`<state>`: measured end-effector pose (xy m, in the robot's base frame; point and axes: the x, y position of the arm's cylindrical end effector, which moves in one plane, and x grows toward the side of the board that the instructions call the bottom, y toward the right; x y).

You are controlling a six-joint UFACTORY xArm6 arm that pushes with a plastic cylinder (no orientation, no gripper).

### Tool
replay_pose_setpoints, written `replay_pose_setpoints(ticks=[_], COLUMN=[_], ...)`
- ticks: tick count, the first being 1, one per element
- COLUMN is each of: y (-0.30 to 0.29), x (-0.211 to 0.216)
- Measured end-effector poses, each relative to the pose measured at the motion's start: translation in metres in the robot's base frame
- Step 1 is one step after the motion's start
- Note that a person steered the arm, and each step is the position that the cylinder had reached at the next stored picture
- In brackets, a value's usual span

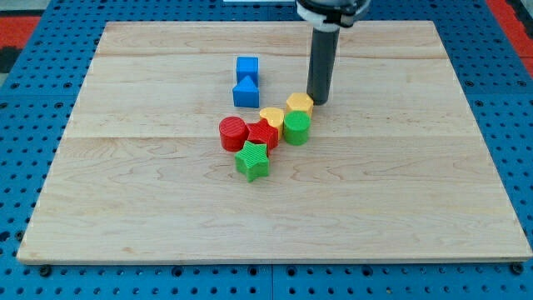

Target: Push the yellow hexagon into the yellow heart

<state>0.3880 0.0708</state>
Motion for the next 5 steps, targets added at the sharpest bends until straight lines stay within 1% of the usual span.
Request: replay_pose_setpoints(ticks=[1, 2, 5], y=[-0.006, -0.017, -0.019], x=[0.023, 0.031, 0.031])
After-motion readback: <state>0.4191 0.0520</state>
